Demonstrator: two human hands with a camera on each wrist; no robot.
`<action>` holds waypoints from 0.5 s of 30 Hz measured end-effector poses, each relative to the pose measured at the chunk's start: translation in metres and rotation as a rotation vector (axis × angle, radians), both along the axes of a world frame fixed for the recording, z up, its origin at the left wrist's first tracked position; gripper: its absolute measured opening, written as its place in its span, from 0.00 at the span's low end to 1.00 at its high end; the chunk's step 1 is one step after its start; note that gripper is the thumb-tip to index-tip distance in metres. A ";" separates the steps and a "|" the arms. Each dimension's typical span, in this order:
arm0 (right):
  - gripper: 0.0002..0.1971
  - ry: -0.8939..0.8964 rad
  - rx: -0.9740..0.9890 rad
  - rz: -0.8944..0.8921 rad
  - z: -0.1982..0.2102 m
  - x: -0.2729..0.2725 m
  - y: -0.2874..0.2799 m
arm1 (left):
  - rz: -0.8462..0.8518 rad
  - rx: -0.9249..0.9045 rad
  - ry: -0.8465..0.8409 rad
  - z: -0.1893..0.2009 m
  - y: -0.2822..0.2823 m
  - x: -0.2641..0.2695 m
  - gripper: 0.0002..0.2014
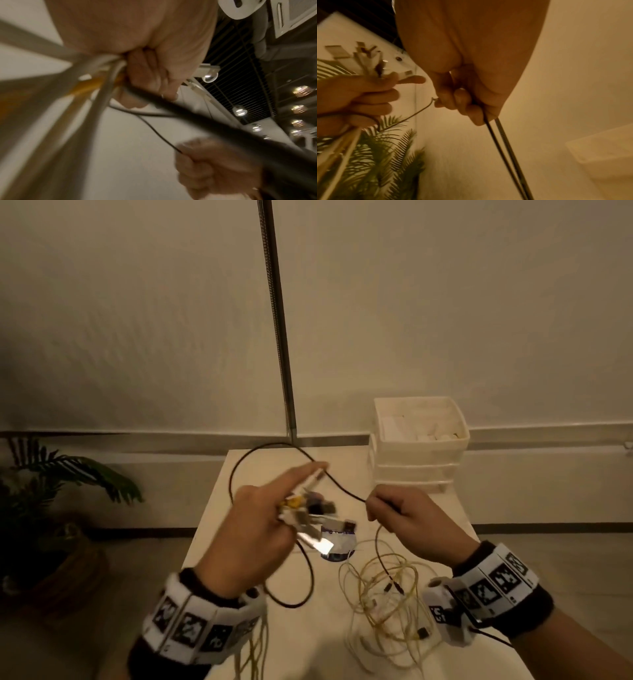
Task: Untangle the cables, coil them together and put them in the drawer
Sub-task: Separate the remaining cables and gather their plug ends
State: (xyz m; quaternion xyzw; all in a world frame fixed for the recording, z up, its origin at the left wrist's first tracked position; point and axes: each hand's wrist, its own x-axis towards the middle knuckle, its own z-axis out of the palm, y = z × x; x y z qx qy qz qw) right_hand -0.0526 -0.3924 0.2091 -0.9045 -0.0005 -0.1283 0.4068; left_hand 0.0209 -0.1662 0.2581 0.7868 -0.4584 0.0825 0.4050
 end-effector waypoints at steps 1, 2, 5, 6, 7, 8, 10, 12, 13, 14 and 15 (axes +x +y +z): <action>0.14 -0.008 0.014 0.070 0.005 0.000 0.007 | -0.019 0.049 0.012 -0.005 -0.011 -0.003 0.23; 0.14 -0.020 0.024 0.121 0.009 0.001 0.012 | -0.008 0.089 -0.001 -0.011 -0.020 -0.004 0.20; 0.14 -0.050 0.075 0.171 0.018 0.001 0.017 | 0.092 0.122 -0.004 -0.022 -0.034 -0.003 0.15; 0.16 -0.045 0.088 0.179 0.019 0.000 0.016 | 0.104 0.102 0.000 -0.023 -0.034 -0.003 0.18; 0.17 -0.038 0.090 0.187 0.020 -0.001 0.016 | 0.117 0.076 0.011 -0.020 -0.033 -0.005 0.19; 0.17 -0.031 0.091 0.193 0.020 -0.002 0.015 | 0.127 0.046 0.014 -0.018 -0.031 -0.005 0.18; 0.13 -0.026 0.136 0.184 0.016 -0.002 0.013 | 0.176 -0.034 0.029 -0.014 -0.026 0.000 0.17; 0.11 -0.008 0.158 0.147 0.007 -0.001 0.005 | 0.312 -0.098 0.011 -0.010 -0.016 0.011 0.13; 0.11 0.013 0.151 0.122 -0.001 0.000 -0.001 | 0.395 -0.126 0.022 -0.008 -0.009 0.019 0.10; 0.11 0.044 0.154 0.093 -0.011 -0.001 -0.010 | 0.481 -0.150 0.040 -0.006 0.000 0.030 0.08; 0.12 0.079 0.187 0.059 -0.023 -0.004 -0.019 | 0.563 -0.163 0.059 -0.004 0.010 0.040 0.09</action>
